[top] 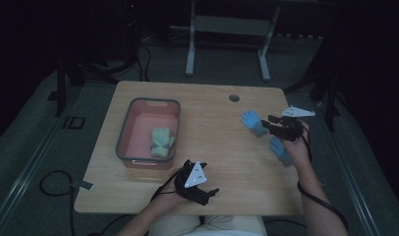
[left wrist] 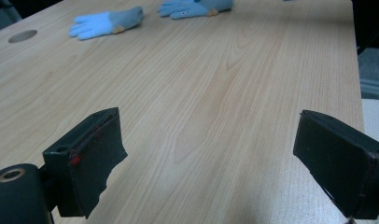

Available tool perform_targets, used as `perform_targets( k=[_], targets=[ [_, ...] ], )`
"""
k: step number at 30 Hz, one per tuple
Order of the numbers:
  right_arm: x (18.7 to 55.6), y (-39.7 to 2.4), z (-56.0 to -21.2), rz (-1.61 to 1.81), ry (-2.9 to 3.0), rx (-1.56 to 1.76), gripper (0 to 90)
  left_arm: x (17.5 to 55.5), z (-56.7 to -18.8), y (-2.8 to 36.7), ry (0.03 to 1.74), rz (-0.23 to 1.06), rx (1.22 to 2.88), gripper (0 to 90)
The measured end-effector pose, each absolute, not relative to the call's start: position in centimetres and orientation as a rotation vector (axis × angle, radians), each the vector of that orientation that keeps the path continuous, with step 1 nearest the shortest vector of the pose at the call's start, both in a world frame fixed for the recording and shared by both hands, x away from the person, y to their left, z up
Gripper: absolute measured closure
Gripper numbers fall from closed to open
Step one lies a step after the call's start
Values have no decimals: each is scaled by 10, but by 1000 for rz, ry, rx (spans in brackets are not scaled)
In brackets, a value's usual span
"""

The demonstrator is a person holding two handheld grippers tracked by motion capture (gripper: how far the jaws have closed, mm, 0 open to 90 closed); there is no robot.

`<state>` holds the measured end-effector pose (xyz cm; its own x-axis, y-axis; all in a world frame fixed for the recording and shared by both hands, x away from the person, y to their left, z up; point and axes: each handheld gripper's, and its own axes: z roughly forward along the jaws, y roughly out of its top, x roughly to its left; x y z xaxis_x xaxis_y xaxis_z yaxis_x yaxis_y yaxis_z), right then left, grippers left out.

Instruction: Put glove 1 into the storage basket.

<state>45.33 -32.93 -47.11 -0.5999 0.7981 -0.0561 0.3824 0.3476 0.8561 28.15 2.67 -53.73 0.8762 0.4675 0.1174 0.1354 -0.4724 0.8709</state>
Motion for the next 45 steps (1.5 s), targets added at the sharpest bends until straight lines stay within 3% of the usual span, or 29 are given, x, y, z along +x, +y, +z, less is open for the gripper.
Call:
perform_targets(
  k=[14,19,27,32,36,45],
  targets=[
    [517,-319,-509,1034,2255,1105,619,278,-538,39,487,425,2007,82],
    [534,-320,-525,997,2274,1154,687,276,-539,46,510,418,1995,81],
    [538,-308,-544,867,2335,1181,644,276,-538,49,521,419,1991,82],
    [536,-300,-544,837,2288,1252,805,275,-538,48,507,397,1996,82],
    [536,-297,-542,842,2228,1374,865,276,-536,49,498,410,2005,81],
    [504,-282,-508,921,2090,1451,882,281,-533,44,488,438,2008,82]
  ],
)
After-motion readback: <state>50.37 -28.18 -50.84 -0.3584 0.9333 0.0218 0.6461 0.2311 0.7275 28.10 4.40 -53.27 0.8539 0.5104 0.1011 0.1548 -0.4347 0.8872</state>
